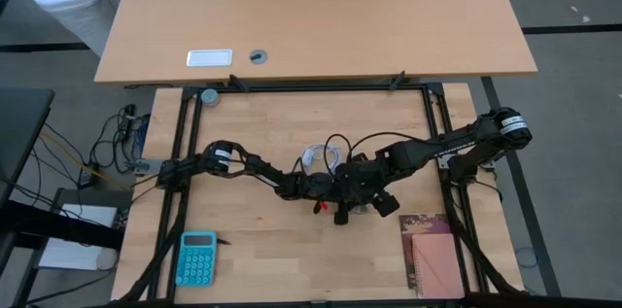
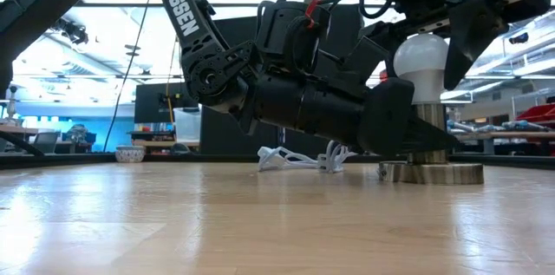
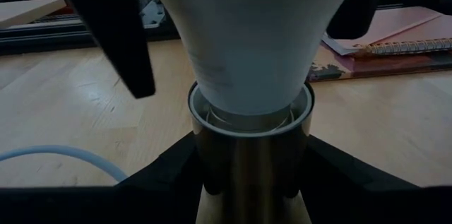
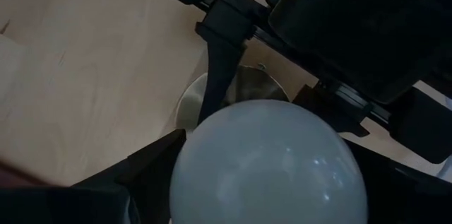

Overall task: Screw lightbulb
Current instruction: Insert the white lightbulb into the lamp socket

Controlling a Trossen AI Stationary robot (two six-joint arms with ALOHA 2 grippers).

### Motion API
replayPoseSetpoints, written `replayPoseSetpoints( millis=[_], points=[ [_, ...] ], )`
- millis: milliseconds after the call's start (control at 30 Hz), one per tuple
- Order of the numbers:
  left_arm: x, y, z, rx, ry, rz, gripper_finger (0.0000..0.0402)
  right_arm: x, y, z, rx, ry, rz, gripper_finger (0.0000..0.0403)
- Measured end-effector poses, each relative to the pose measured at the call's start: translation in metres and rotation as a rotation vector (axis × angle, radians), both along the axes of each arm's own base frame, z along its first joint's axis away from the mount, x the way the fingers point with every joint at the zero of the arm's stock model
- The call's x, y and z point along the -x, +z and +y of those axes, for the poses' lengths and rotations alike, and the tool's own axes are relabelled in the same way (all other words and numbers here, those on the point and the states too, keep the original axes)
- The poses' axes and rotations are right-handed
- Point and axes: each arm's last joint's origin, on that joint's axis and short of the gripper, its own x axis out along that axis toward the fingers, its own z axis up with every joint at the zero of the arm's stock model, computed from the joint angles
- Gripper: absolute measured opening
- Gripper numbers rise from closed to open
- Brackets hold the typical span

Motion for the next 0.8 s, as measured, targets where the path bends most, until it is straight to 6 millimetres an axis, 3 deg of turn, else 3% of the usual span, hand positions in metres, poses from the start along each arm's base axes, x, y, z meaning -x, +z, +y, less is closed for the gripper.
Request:
replayPoseSetpoints(
  millis=[400, 800],
  points=[
    [0.0, 0.0, 0.0, 0.0, 0.0, 0.0, 0.0198, 0.0, -0.0001, 0.0001, -0.004, 0.0, 0.001, 0.026],
    [0.0, 0.0, 0.0002, -0.001, 0.007, 0.0, 0.0198, 0.0, 0.0, 0.0001, -0.012, -0.027, 0.003, 0.0264]
  ],
)
